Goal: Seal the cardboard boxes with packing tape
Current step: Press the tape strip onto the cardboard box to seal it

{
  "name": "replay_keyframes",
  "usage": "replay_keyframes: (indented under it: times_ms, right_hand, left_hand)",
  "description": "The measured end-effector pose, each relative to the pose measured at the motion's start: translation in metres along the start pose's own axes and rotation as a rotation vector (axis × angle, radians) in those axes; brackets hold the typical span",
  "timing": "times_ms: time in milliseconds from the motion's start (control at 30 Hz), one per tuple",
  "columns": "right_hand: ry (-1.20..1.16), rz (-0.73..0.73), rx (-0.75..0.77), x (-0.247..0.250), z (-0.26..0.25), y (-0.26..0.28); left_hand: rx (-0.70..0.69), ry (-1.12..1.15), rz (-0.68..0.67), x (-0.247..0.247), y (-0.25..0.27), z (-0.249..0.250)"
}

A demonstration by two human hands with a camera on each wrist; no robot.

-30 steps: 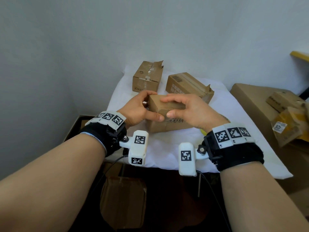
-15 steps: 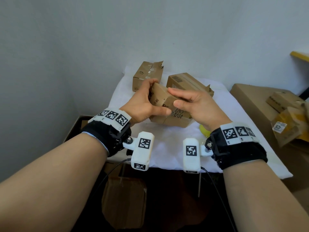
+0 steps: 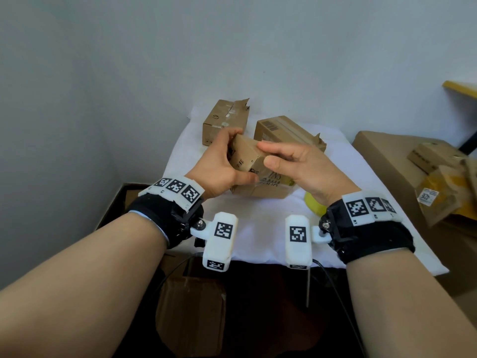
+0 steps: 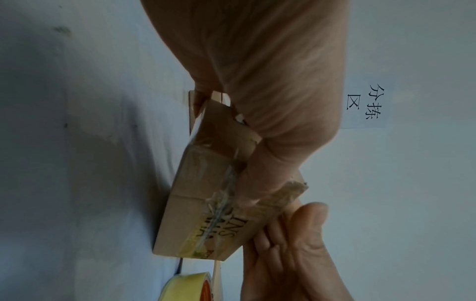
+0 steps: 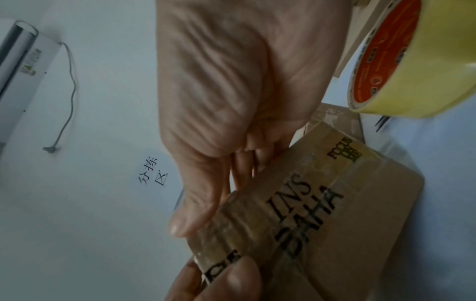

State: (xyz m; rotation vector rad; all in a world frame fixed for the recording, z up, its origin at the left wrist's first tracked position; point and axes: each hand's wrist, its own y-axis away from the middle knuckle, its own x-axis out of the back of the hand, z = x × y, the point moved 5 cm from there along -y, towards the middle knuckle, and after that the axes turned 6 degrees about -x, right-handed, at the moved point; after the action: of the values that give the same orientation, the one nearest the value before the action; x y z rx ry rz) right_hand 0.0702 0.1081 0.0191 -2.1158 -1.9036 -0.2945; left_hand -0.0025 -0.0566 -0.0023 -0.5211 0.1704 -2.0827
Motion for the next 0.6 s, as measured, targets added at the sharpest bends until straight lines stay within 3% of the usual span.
replay_keyframes:
  times_ms: [133,300,500,600]
  right_hand:
    - [0.021,0.056,0.032,-0.001,-0.001,-0.002]
    - [-0.045,-0.003,0.025,0.004,0.000,0.002]
    - [0.145,-0.011,0.045,0.006,-0.010,0.003]
    - [0.186,-0.028,0.052,0.002,-0.014,0.004]
  left_hand:
    - [-0.008,0.008,0.011,-0.001,0.000,0.002]
    - [-0.079,-0.049,-0.013,0.001,0.002,0.012]
    - [-0.261,-0.425,0.011,0.007,0.010,0.038]
    - [-0.298,-0.478,0.005,0.007,0.012,0.040]
